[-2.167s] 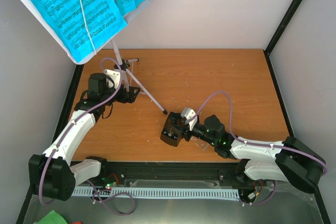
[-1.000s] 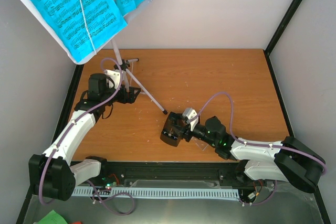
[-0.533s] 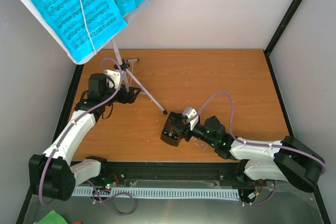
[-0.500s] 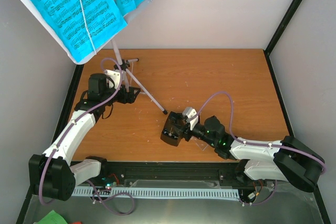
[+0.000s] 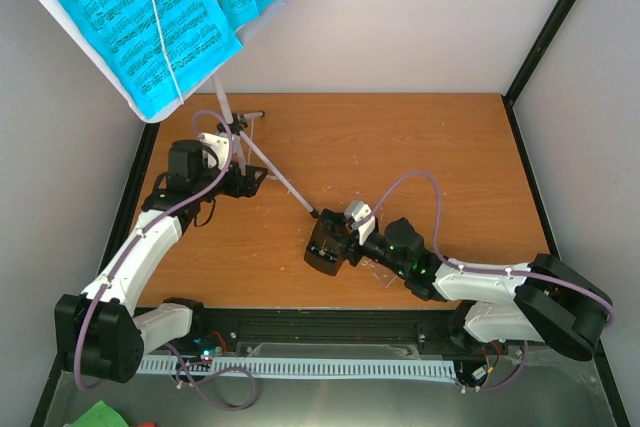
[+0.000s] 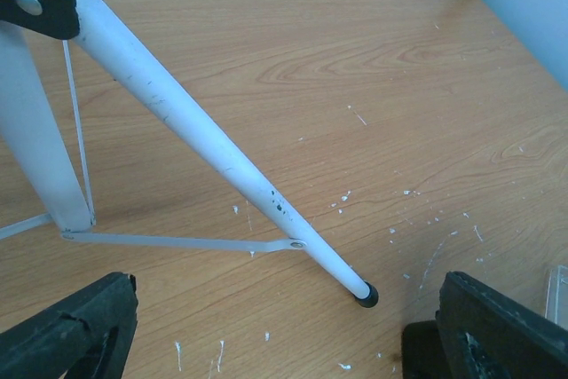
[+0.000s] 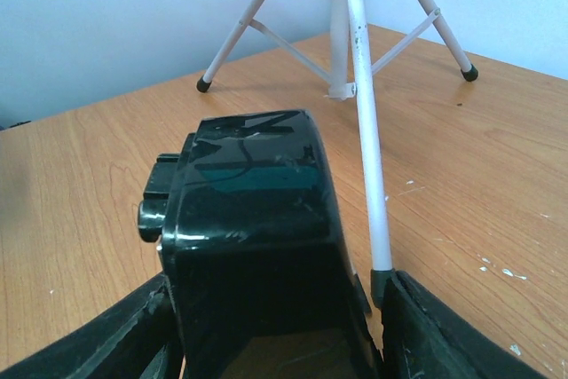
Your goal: Pack up the instrument practice props
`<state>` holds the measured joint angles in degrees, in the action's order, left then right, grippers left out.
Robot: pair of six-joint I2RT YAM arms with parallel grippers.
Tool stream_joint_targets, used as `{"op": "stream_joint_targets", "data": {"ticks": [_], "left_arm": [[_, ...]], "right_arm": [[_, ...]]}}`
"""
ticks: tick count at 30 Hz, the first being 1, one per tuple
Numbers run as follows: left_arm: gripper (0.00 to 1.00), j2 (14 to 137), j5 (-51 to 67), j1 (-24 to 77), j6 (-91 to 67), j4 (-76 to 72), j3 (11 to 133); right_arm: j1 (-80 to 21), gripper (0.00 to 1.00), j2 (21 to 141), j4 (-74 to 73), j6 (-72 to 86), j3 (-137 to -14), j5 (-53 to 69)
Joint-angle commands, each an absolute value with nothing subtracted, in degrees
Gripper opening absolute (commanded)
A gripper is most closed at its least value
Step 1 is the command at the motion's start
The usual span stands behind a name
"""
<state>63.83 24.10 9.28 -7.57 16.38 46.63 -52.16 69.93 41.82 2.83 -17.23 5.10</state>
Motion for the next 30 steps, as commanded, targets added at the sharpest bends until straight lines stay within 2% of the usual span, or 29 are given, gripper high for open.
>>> {"op": "stream_joint_targets", "data": {"ticks": [1, 17, 20, 23, 27, 30], "left_arm": [[0.93, 63.0, 25.0, 9.1, -7.8, 15.4, 47.1], [0.92, 62.9, 25.2, 9.1, -7.6, 15.4, 47.0], [0.92, 63.0, 25.5, 9.1, -7.5, 15.3, 47.1], [0.91, 62.4, 26.9, 9.1, -7.0, 14.7, 46.9], [0.89, 60.0, 32.7, 9.2, -5.8, 12.3, 45.6], [0.87, 57.7, 36.3, 10.7, -4.8, 10.1, 43.9]], "right_arm": [[-52.1, 0.58, 71.1, 39.5, 3.6, -18.4, 4.0], [-51.0, 0.61, 71.8, 35.7, 5.3, -21.2, 4.4], [-50.9, 0.64, 71.8, 35.6, 5.4, -21.4, 4.6], [-50.9, 0.72, 70.7, 35.0, 5.2, -21.4, 5.3], [-50.8, 0.95, 64.0, 30.8, 3.7, -21.4, 6.2], [-50.3, 1.0, 57.3, 26.4, 2.4, -21.8, 6.5]]}}
